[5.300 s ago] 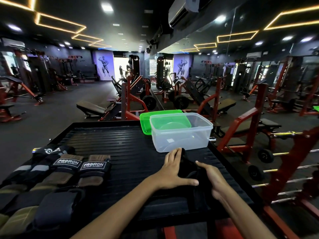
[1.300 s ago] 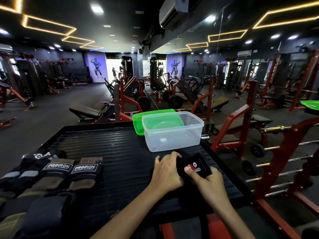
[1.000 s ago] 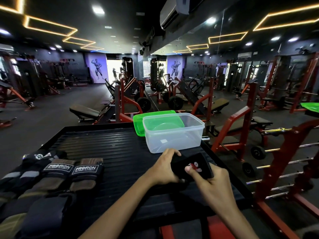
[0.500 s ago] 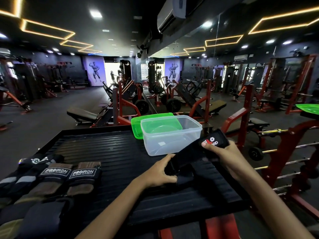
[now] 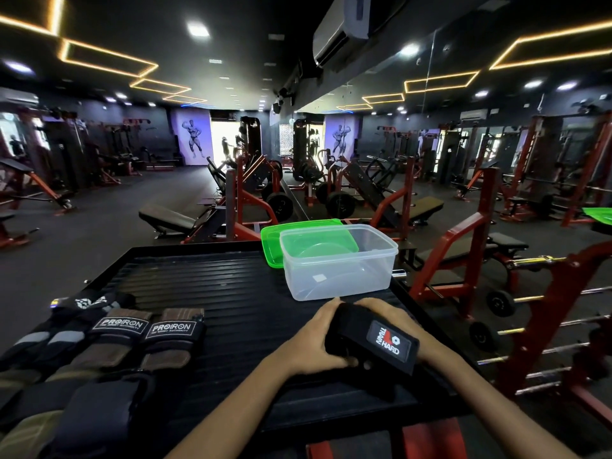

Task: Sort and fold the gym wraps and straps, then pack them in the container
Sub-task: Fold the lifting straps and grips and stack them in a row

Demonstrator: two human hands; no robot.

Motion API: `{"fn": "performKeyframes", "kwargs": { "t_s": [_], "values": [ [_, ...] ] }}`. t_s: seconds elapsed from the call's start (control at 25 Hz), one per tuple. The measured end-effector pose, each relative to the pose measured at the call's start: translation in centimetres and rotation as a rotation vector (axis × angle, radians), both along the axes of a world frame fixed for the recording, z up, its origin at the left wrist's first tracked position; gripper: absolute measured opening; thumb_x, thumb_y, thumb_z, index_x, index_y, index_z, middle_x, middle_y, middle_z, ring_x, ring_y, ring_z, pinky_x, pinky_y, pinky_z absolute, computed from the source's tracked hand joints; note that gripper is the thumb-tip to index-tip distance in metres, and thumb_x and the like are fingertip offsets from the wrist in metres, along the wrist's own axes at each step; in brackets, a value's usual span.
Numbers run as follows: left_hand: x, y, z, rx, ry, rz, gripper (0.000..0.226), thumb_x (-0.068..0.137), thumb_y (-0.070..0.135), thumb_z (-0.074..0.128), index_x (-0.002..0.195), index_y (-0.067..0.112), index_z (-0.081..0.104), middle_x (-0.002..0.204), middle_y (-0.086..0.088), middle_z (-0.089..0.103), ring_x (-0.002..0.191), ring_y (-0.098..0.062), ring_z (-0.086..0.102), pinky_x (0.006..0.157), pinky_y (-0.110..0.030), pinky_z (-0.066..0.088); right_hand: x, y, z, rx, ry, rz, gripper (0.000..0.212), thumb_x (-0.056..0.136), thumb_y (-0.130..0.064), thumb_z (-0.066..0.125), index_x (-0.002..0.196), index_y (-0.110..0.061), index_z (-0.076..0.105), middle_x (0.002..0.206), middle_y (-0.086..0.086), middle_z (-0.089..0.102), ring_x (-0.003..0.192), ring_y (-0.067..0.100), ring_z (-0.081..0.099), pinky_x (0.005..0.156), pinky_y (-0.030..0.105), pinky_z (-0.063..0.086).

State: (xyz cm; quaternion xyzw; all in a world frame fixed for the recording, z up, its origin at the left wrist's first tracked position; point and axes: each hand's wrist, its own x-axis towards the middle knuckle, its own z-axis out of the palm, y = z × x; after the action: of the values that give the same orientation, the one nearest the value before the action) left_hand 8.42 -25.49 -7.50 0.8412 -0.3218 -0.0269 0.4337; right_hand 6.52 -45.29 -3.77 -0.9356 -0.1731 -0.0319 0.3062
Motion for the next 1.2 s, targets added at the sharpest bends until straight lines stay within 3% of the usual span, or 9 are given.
{"fn": "performKeyframes", "kwargs": {
  "t_s": [0.12, 0.24, 0.4, 0.48, 0.56, 0.76, 0.88, 1.04, 1.2],
  "values": [
    [0.0, -0.1, 0.1, 0.011, -0.065, 0.044, 0.097, 0.066, 0.029, 0.082, 0.143, 0.026, 0.023, 0.138, 0.016, 0.035, 0.127, 0.003, 0.036, 0.107, -0.013, 0.028, -0.3, -0.6, -1.2, -0.053, -0.138, -0.022, 0.049, 0.083, -0.022, 0.059, 0.13, -0.009, 0.049, 0.133, 0.003, 0.047, 0.124, 0.016, 0.047, 0.096, 0.004, 0.026],
    [0.3, 0.1, 0.3, -0.02, -0.077, 0.083, 0.095, 0.068, 0.016, 0.079, 0.146, 0.021, 0.025, 0.142, 0.007, 0.04, 0.129, -0.001, 0.038, 0.109, -0.017, 0.03, -1.0, -0.5, -2.1, -0.014, -0.209, -0.058, 0.069, 0.068, -0.031, 0.056, 0.134, -0.017, 0.045, 0.135, -0.005, 0.045, 0.125, 0.014, 0.046, 0.102, 0.023, 0.037],
    [0.6, 0.4, -0.1, 0.003, -0.161, 0.067, 0.082, 0.072, 0.015, 0.072, 0.143, 0.018, 0.032, 0.146, 0.002, 0.038, 0.133, -0.005, 0.036, 0.112, -0.015, 0.025, -2.6, 0.5, -2.0, -0.008, -0.289, 0.003, 0.094, 0.065, -0.055, 0.063, 0.145, -0.031, 0.019, 0.148, -0.011, 0.028, 0.14, 0.011, 0.022, 0.116, 0.03, 0.02],
    [0.4, 0.3, 0.2, 0.001, -0.158, 0.074, 0.075, 0.075, 0.018, 0.069, 0.142, 0.019, 0.035, 0.145, 0.005, 0.04, 0.131, 0.0, 0.036, 0.107, -0.008, 0.023, -4.7, 2.0, -0.8, 0.184, -0.347, 0.081, 0.098, 0.057, -0.061, 0.073, 0.14, -0.044, 0.024, 0.14, -0.026, 0.031, 0.134, 0.002, 0.03, 0.112, 0.022, 0.026],
    [0.5, 0.2, 0.3, -0.031, -0.147, 0.059, 0.073, 0.074, 0.028, 0.069, 0.14, 0.019, 0.039, 0.14, 0.009, 0.044, 0.127, 0.003, 0.04, 0.105, -0.008, 0.027, -6.3, 3.7, -0.2, 0.426, -0.4, 0.106, 0.091, 0.053, -0.058, 0.079, 0.132, -0.038, 0.04, 0.126, -0.021, 0.047, 0.12, 0.002, 0.047, 0.101, 0.015, 0.036],
    [0.7, 0.3, 0.2, -0.023, -0.132, 0.038, 0.095, 0.06, 0.028, 0.087, 0.14, 0.024, 0.038, 0.135, 0.01, 0.049, 0.123, 0.001, 0.044, 0.104, -0.01, 0.031, -6.2, 5.6, 0.7, 1.315, -0.18, -0.249, 0.021, 0.083, -0.004, 0.06, 0.099, -0.016, 0.055, 0.094, 0.008, 0.063, 0.065, 0.009, 0.064, 0.057, 0.021, 0.053],
    [0.7, 0.3, 0.3, -0.014, -0.105, 0.042, 0.099, 0.06, 0.032, 0.087, 0.142, 0.03, 0.032, 0.132, 0.017, 0.049, 0.121, 0.006, 0.044, 0.101, -0.006, 0.031, -5.7, 3.9, 2.7, 1.147, -0.102, -0.372, 0.018, 0.096, -0.008, 0.046, 0.086, -0.005, 0.061, 0.066, 0.01, 0.064, 0.048, 0.012, 0.059, 0.046, 0.019, 0.049],
    [0.7, 0.4, 0.4, 0.036, -0.074, 0.06, 0.101, 0.062, 0.039, 0.085, 0.145, 0.028, 0.028, 0.137, 0.013, 0.046, 0.126, 0.0, 0.042, 0.108, -0.018, 0.031, -5.7, 1.9, 5.6, 0.606, -0.274, -0.361, 0.03, 0.092, -0.018, 0.057, 0.065, -0.006, 0.063, 0.063, 0.001, 0.067, 0.063, 0.01, 0.058, 0.058, 0.027, 0.043],
    [0.8, 0.5, 0.6, 0.074, -0.043, 0.039, 0.096, 0.064, 0.041, 0.083, 0.142, 0.033, 0.028, 0.134, 0.009, 0.052, 0.123, -0.003, 0.047, 0.106, -0.018, 0.034, -6.2, 1.6, 7.7, 0.445, -0.27, -0.364, 0.032, 0.09, -0.02, 0.059, 0.06, -0.009, 0.06, 0.058, -0.001, 0.065, 0.056, 0.004, 0.055, 0.057, 0.027, 0.04]
  ]
}}
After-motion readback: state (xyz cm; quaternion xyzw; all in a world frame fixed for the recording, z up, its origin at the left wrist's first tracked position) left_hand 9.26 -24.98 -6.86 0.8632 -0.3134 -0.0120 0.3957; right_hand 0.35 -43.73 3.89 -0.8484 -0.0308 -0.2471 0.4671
